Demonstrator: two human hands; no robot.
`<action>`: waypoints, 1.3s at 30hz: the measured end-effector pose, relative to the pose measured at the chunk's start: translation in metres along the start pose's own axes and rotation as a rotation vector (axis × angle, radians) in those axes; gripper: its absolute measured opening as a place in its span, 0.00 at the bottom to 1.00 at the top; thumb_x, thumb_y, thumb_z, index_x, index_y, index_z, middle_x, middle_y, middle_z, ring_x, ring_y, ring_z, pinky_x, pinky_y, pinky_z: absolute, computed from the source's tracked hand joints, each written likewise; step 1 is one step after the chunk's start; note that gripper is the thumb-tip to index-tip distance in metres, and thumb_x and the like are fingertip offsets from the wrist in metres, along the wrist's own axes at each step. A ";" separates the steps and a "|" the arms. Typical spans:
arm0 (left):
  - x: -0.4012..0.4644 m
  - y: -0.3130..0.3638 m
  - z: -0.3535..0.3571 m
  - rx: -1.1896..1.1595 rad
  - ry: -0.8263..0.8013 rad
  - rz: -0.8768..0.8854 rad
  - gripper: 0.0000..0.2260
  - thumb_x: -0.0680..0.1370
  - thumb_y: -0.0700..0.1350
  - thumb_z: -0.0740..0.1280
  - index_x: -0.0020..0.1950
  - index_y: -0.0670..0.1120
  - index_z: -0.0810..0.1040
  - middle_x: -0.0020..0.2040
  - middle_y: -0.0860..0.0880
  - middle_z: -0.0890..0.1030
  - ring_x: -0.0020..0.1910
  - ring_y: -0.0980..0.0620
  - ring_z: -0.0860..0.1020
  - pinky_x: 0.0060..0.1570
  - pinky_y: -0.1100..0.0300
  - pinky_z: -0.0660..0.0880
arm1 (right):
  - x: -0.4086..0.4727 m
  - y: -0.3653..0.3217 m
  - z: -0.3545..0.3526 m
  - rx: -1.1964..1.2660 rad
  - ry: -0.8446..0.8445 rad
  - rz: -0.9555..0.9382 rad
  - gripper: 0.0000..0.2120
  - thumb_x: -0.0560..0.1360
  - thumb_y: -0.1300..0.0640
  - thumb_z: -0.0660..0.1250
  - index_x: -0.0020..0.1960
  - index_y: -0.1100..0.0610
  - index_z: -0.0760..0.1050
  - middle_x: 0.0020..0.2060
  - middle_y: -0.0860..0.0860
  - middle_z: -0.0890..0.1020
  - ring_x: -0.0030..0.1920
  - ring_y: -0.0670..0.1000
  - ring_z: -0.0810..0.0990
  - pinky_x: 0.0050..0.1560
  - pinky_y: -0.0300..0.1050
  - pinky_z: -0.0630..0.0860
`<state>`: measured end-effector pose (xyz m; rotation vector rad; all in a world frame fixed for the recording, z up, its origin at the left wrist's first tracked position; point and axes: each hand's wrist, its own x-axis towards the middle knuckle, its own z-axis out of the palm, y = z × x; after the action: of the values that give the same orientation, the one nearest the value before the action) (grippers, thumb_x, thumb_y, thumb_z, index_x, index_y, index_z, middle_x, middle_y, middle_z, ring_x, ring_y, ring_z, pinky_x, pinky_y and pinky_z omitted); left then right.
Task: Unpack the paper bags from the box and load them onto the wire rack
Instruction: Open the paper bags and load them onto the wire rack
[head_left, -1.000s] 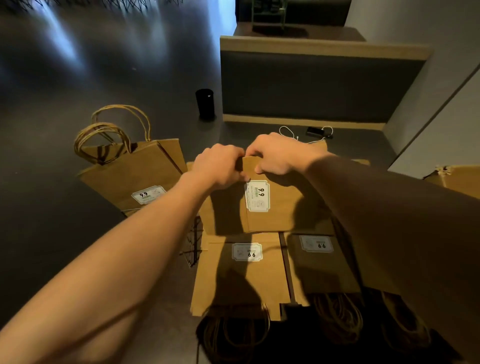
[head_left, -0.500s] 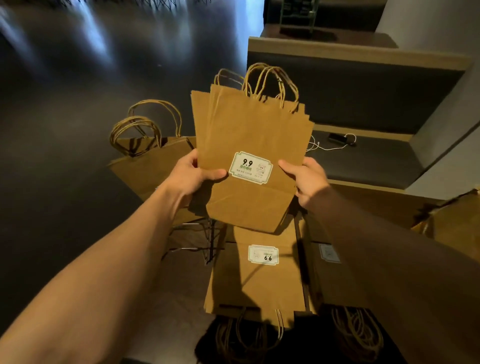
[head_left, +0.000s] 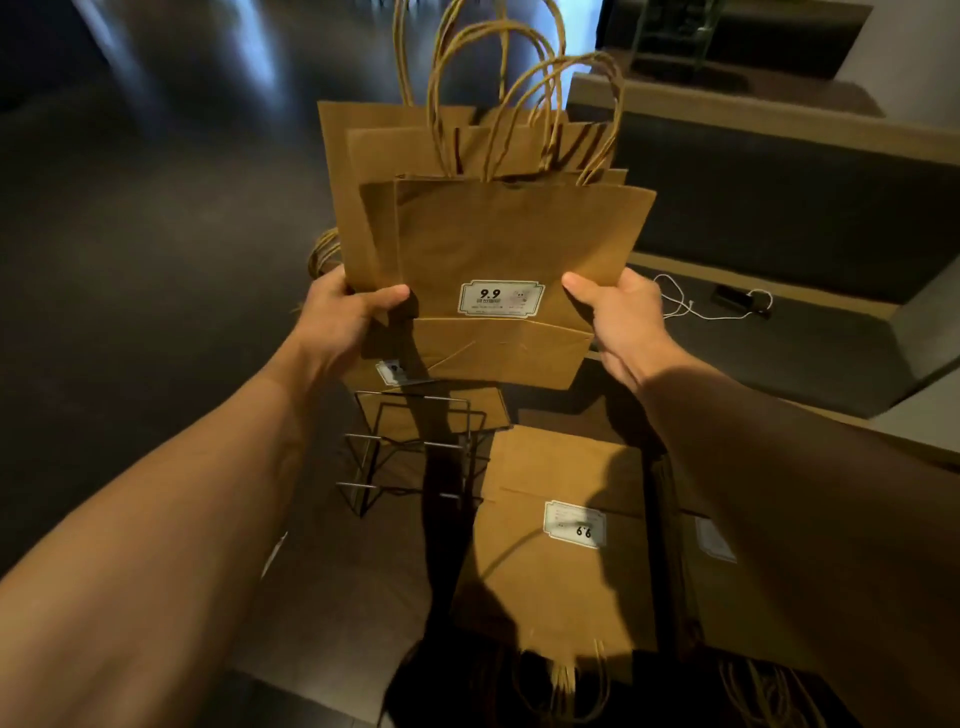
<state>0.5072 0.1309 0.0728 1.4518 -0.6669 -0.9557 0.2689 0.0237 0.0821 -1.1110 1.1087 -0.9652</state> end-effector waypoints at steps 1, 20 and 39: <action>0.002 -0.002 -0.004 0.004 0.001 0.001 0.09 0.78 0.39 0.69 0.57 0.48 0.77 0.55 0.46 0.81 0.53 0.44 0.82 0.48 0.49 0.81 | 0.001 0.002 0.006 0.008 0.007 -0.003 0.08 0.78 0.60 0.68 0.56 0.54 0.78 0.47 0.49 0.85 0.46 0.49 0.85 0.48 0.47 0.82; 0.031 -0.091 -0.067 0.167 0.262 0.050 0.30 0.80 0.42 0.67 0.78 0.56 0.59 0.71 0.52 0.71 0.68 0.54 0.70 0.68 0.55 0.68 | 0.019 0.102 0.087 -0.287 0.016 0.074 0.17 0.78 0.63 0.66 0.64 0.52 0.70 0.62 0.54 0.75 0.59 0.52 0.76 0.59 0.47 0.75; 0.043 -0.060 -0.060 0.186 0.481 0.075 0.11 0.82 0.54 0.61 0.64 0.57 0.75 0.59 0.53 0.79 0.57 0.56 0.78 0.62 0.54 0.75 | 0.016 0.093 0.073 -0.600 -0.141 -0.026 0.17 0.77 0.47 0.62 0.60 0.56 0.75 0.53 0.55 0.77 0.53 0.53 0.76 0.48 0.41 0.73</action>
<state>0.5719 0.1318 0.0036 1.7283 -0.4552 -0.4640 0.3481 0.0394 -0.0057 -1.6504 1.3067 -0.5664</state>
